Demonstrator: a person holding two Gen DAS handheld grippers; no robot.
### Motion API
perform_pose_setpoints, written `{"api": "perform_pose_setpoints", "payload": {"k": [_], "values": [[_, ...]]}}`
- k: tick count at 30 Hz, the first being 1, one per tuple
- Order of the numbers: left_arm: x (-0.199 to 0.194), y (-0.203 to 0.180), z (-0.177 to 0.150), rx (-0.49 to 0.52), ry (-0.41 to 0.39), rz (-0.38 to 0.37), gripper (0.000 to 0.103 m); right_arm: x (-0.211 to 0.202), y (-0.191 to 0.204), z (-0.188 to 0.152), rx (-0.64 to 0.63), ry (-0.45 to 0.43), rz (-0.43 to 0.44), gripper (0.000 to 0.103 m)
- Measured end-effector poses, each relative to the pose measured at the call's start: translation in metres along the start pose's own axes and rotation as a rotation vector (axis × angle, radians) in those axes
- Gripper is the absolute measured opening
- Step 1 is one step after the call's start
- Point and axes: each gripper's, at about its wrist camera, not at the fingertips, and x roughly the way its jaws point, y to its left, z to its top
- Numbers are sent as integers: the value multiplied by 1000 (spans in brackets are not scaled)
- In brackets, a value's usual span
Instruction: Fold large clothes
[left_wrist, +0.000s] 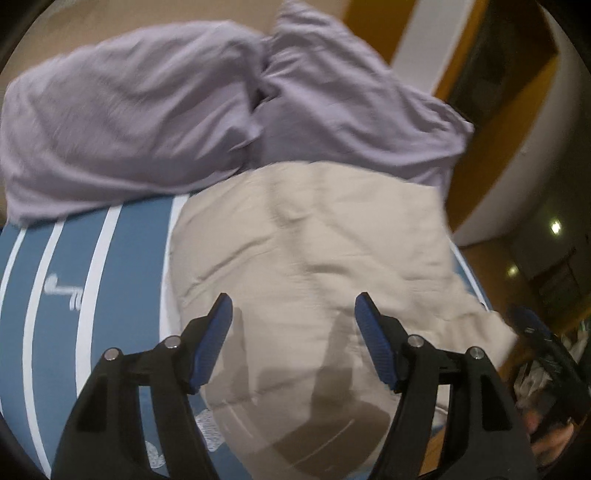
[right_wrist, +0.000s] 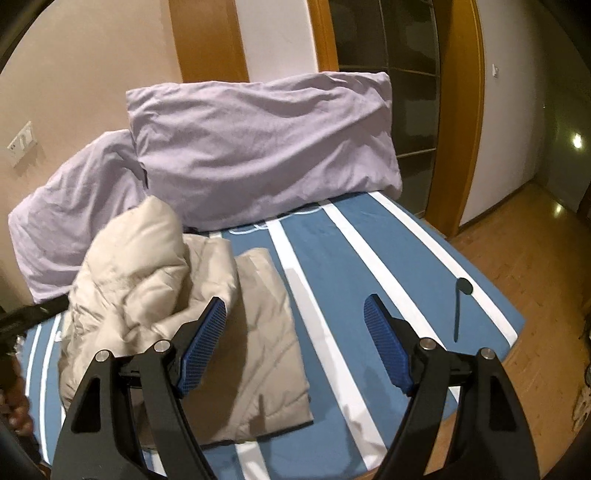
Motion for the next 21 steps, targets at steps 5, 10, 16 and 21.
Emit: {"api": "perform_pose_setpoints", "payload": {"k": [5,10,16,21], "values": [[23,-3,-9,-8,34,-7,72,4,7,7,11,26,53,78],[39,-28,-13,63,39,-4,72,8,21,9,-18,38,92,73],[56,-45,-18,105,35,-10,73,24,33,9,-39,75,125,57],[65,-51,-21,130,34,-19,73,36,44,9,-60,88,147,43]]}}
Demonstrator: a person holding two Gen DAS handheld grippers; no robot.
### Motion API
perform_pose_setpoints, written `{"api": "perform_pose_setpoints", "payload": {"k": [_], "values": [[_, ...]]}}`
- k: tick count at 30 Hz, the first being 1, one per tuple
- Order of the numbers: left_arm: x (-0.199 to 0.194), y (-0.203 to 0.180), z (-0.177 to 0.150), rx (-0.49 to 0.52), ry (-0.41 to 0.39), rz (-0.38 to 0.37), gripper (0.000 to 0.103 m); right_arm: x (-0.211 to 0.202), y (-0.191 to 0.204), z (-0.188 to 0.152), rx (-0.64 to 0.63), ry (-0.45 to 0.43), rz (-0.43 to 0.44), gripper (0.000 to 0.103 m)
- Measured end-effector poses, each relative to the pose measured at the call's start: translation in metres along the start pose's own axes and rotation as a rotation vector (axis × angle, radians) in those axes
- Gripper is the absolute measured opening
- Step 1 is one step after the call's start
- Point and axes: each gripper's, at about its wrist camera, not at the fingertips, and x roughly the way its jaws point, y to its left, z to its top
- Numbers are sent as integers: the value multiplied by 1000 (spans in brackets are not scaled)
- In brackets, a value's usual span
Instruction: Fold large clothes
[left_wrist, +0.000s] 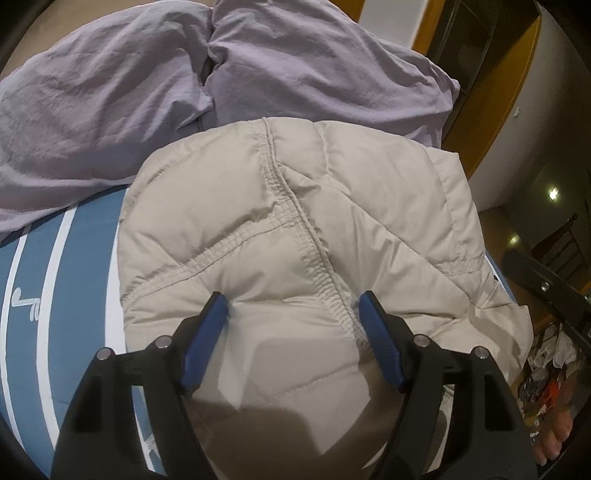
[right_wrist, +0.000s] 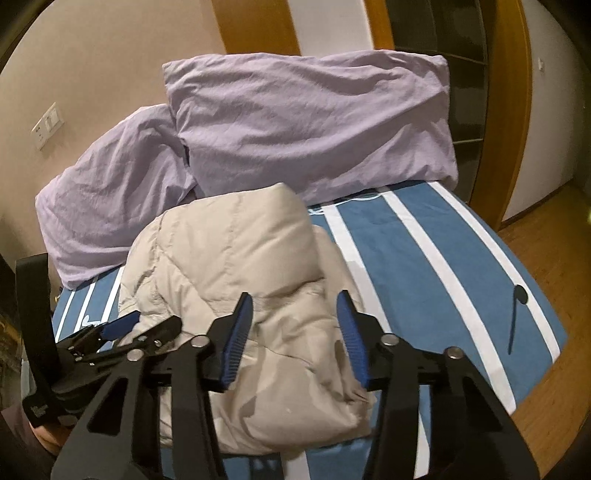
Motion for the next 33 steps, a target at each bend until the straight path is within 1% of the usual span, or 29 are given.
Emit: {"api": "perform_pose_setpoints", "payload": {"k": [6,14,20,25,29,33], "values": [[3,1,0,12,2,-16,74,22,14,4,-30,18,23,35],[2,3,0,19,0,-33,74,44,13,-2,-34,45,0,34],[-2,-1,-3,37,-17,-39,74,62,9,-22,-65,70,-39,35],[-5,-4,-3,34,-23,-53,74,69,2,-34,-41,72,-29,34],[-12,-4,0,16,-33,-88,74,72,-7,-48,-16,68,-22,33],[-23,-3,12,6,-67,-89,74,75,-15,-55,11,66,-10,33]]}}
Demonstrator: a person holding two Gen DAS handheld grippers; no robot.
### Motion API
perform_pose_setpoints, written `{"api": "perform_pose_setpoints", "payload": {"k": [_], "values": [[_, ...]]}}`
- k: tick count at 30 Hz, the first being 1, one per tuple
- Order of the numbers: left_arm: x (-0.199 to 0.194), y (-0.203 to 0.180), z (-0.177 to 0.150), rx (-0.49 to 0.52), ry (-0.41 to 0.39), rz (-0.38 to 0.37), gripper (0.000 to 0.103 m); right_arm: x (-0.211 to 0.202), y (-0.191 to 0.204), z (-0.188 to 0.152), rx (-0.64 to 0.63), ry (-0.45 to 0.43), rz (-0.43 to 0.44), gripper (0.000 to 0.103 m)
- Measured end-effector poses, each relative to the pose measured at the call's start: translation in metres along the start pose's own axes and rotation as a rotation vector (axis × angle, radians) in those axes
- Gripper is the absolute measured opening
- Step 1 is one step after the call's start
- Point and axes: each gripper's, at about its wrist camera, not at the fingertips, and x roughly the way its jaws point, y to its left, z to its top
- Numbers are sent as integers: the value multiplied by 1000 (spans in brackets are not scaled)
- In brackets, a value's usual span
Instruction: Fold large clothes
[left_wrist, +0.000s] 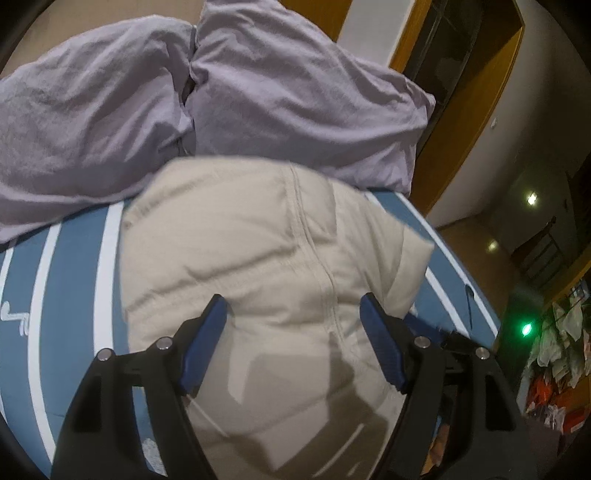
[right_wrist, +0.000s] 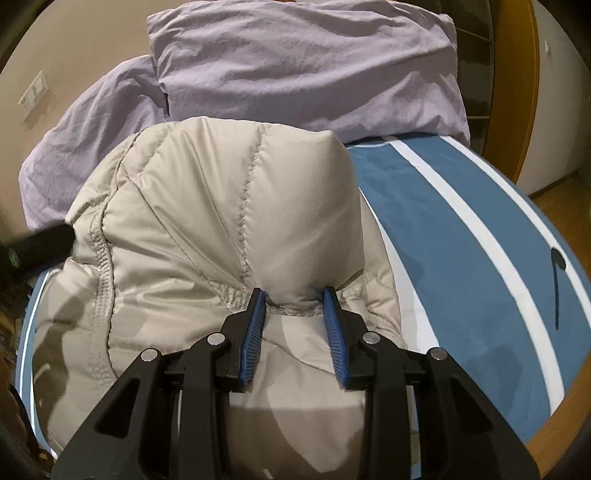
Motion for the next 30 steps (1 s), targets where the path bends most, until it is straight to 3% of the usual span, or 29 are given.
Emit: {"api": "perform_pose_setpoints", "payload": {"k": [5,10,13,17,22,25,26,27,30], "values": [[-4,8,21,-2,-59,74,74,1,1,0,-5,-1,-4,33],[7,22,33,-19,-60,149,74,2,0,1,-4,1,0,33],[24,27,27,-13,-24,193,77,2,-1,1,0,1,3,33],[40,23,11,49,-44,282,80,-1,3,4,-26,-3,-13,35],[50,28,12,39,-31,281,80,-7,8,11,-61,-16,-38,37],[53,28,10,42,-35,284,80,-12,6,18,-48,-23,-30,46],[54,27,9,46,-37,285,80,-14,6,22,-40,-33,-29,59],[55,26,9,50,-37,287,81,-18,6,27,-34,-49,-30,65],[57,24,7,58,-41,288,81,-25,8,42,-34,-95,-19,65]]}}
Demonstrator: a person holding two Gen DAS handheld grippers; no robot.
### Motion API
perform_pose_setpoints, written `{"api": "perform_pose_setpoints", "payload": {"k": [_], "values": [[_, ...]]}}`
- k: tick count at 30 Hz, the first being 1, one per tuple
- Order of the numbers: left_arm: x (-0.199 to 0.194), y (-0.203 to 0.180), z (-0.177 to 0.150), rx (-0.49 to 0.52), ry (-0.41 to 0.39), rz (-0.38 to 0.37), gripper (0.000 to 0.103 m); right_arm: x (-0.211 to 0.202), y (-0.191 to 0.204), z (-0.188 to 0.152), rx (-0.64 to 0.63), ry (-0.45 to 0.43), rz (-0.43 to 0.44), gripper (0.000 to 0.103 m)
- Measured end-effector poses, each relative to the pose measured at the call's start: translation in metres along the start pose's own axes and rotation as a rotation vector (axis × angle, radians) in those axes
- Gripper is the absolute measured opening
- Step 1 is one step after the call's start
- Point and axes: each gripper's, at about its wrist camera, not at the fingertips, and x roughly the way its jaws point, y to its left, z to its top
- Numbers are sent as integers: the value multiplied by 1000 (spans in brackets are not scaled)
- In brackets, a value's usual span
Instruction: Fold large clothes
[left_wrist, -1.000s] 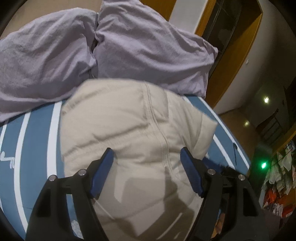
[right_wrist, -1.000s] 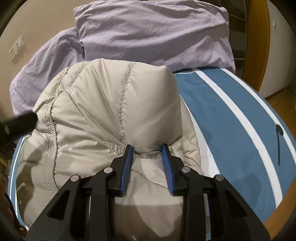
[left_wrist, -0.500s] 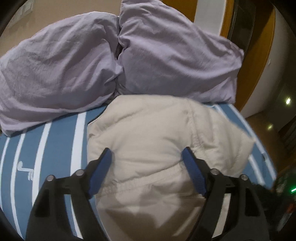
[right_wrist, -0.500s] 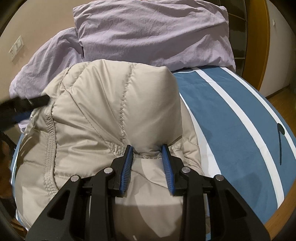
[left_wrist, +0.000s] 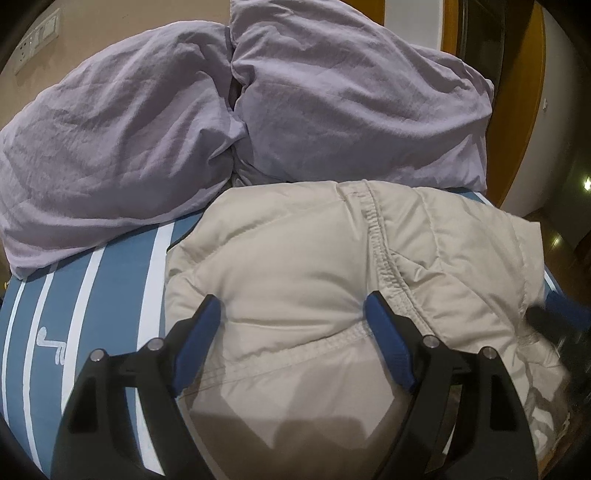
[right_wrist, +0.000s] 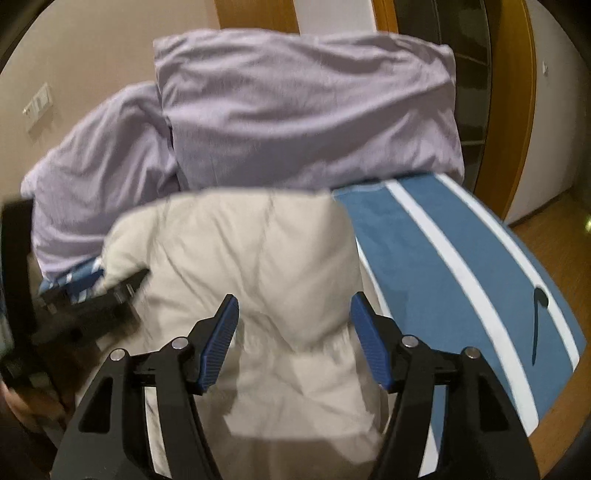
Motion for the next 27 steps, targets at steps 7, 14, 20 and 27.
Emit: {"api": "perform_pose_setpoints", "payload": {"k": [7,14,20,27], "values": [[2,1,-2,-2,-7,-3,81,16,16,46,-68,-54,4,64],[1,2,-4,-11,-6,-13,81,56,12,54,-79,7,-22,63],[1,-2,-1,-3,-7,-18,82,78,2,33,-33,24,-28,63],[-7,-1,7,-13,-2,-40,83,90,-4,21,-20,19,-34,64]]}}
